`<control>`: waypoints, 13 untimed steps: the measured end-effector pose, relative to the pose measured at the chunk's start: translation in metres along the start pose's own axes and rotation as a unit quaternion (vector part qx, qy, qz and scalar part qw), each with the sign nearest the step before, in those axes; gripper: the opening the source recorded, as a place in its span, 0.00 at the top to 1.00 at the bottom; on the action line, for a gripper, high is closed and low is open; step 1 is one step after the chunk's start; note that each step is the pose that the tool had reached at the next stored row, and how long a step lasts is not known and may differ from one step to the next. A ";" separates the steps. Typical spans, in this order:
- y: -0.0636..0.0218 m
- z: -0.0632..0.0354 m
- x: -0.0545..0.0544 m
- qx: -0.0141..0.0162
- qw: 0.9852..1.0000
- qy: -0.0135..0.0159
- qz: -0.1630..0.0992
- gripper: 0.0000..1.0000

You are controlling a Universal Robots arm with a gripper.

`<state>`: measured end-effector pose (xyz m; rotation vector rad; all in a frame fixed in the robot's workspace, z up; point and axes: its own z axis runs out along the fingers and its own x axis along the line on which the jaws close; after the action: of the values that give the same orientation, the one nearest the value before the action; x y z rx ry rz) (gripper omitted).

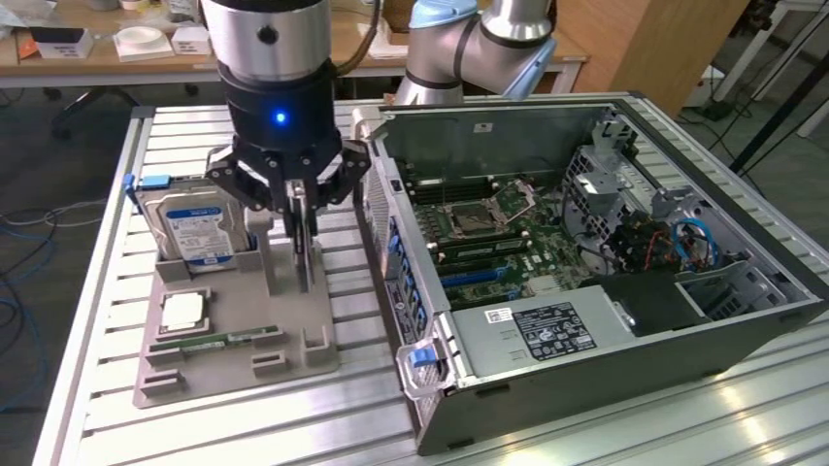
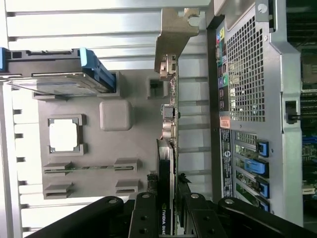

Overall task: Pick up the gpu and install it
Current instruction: 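Pick up the gpu and move the gpu toward the slot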

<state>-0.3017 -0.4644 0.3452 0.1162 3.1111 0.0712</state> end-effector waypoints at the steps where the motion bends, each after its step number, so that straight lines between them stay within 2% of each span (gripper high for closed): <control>1: 0.0001 -0.0031 0.000 0.000 1.000 0.000 0.000 0.74; 7: 0.0009 -0.0180 0.000 0.000 1.000 -0.002 0.000 0.74; 13: 0.0009 -0.0194 0.000 0.000 1.000 -0.003 0.000 0.74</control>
<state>-0.3018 -0.4644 0.3646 0.1160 3.1055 0.0716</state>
